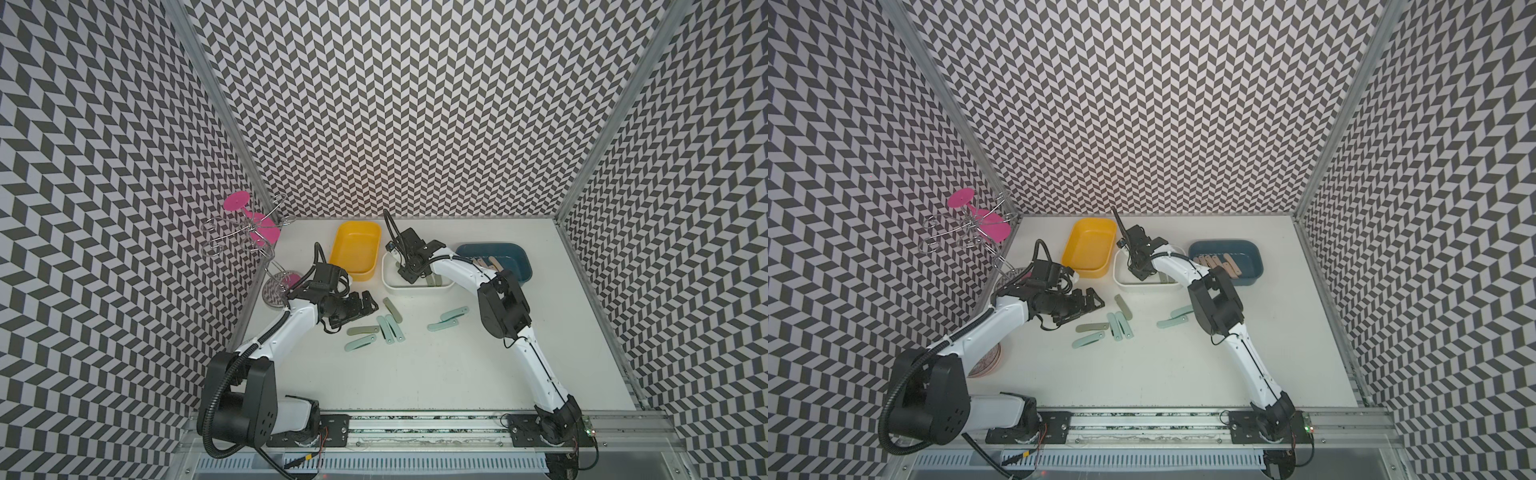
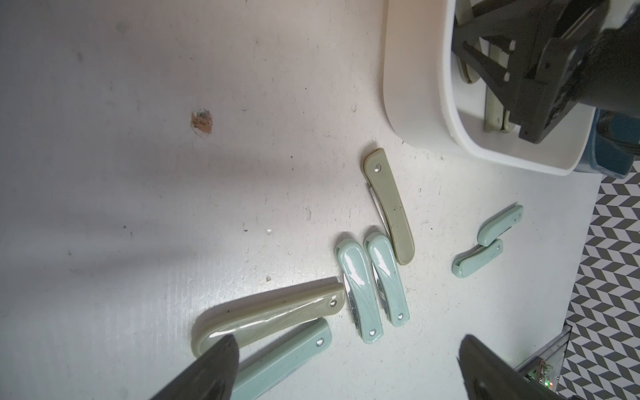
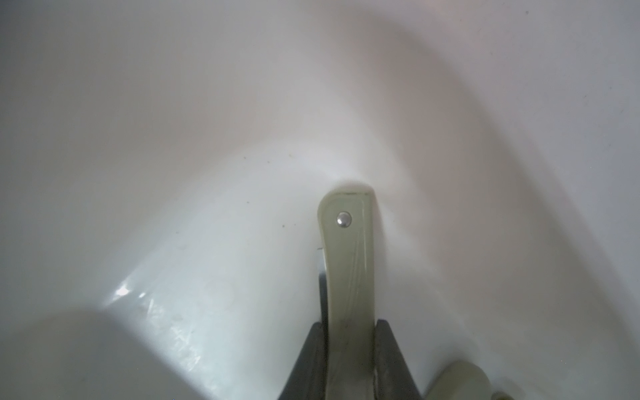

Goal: Place the fruit knives into the storage box by color
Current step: Adjust the fruit knife in the storage box.

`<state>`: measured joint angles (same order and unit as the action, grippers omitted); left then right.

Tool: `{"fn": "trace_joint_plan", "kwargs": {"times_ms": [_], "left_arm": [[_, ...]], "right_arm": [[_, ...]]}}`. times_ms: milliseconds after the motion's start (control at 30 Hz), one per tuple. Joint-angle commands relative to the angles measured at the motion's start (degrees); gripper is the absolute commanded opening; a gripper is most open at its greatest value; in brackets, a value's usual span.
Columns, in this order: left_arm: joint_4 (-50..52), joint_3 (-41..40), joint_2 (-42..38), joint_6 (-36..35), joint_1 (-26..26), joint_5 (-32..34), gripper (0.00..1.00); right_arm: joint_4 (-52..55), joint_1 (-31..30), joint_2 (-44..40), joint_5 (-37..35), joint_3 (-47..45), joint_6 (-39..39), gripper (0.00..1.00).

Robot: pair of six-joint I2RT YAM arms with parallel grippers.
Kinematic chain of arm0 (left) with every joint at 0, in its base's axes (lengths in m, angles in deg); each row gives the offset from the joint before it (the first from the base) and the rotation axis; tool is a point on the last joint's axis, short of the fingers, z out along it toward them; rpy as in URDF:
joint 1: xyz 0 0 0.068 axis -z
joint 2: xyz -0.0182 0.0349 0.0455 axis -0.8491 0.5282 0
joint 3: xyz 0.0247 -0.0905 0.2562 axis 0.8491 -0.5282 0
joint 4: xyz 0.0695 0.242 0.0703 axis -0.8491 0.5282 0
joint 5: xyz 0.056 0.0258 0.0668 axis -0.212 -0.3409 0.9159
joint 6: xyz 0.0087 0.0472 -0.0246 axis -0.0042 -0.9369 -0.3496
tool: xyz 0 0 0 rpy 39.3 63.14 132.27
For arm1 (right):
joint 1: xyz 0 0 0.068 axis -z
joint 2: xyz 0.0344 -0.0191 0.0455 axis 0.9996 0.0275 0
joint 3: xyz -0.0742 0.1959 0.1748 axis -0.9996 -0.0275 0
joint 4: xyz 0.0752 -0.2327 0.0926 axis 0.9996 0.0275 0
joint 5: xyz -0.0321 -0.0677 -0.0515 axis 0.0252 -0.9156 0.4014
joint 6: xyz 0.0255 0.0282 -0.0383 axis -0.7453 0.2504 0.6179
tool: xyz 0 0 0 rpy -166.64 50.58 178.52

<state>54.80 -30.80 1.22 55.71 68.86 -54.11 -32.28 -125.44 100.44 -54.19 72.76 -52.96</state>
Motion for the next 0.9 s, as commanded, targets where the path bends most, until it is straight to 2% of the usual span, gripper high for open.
{"fn": "trace_joint_plan", "kwargs": {"times_ms": [0,133,300,433,633,867], "left_arm": [[-0.41,-0.29,-1.50,0.75,-0.46,0.50,1.00],[-0.76,-0.01,-1.51,1.15,-0.46,0.51,1.00],[-1.21,-0.09,-1.91,1.47,-0.55,0.40,1.00],[-1.30,-0.02,-2.10,1.73,-0.55,0.29,1.00],[-0.71,-0.18,-2.75,1.57,-0.66,0.51,1.00],[-0.56,-0.45,-3.31,1.71,-0.64,0.45,1.00]], "right_arm": [[2.93,-0.08,2.15,1.78,0.26,-4.88,0.15],[6.14,-0.01,2.15,4.78,-0.03,-9.64,0.11],[7.00,0.10,1.42,5.81,-1.87,-16.78,0.10],[5.91,0.47,0.18,4.33,-4.20,-23.71,0.09],[5.53,2.14,-1.55,1.78,-7.20,-28.73,0.09],[1.65,4.23,-5.09,4.28,-13.17,-32.37,0.09]]}}
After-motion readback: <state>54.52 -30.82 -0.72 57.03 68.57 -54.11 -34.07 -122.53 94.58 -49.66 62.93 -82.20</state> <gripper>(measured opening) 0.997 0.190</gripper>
